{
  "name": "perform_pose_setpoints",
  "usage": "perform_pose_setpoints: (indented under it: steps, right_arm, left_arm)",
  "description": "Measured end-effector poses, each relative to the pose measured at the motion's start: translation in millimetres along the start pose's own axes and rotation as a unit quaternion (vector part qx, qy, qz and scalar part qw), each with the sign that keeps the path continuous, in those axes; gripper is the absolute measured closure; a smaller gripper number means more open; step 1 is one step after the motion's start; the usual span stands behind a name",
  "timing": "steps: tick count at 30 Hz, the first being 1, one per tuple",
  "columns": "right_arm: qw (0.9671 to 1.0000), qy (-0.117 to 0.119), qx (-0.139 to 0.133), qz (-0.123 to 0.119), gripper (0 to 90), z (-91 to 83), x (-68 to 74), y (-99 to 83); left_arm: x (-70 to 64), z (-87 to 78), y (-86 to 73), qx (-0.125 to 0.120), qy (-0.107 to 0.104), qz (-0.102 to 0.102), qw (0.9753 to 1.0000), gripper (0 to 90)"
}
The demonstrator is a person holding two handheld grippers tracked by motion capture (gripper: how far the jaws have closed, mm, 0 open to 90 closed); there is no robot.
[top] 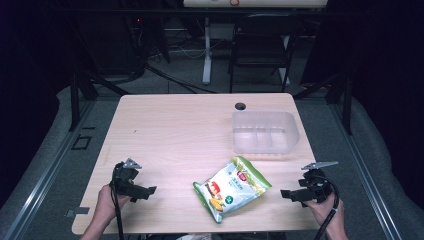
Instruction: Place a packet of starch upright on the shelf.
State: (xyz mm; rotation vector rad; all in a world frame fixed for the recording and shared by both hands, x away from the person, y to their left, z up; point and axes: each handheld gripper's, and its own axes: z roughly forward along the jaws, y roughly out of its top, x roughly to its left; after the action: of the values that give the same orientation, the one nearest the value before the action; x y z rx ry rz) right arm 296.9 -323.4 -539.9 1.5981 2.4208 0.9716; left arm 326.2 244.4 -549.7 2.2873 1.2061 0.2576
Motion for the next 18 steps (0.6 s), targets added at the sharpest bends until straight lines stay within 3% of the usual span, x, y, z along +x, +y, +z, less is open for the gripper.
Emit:
perform_pose_setpoints:
  steps: [18]
  right_arm:
    - [0.9999,0.004,0.01,-0.007,7.0,-0.2,6.5,4.4]
  left_arm:
    - [-0.2,-2.1,-0.8,-0.005,-0.001,0.003,1.0,0.2]
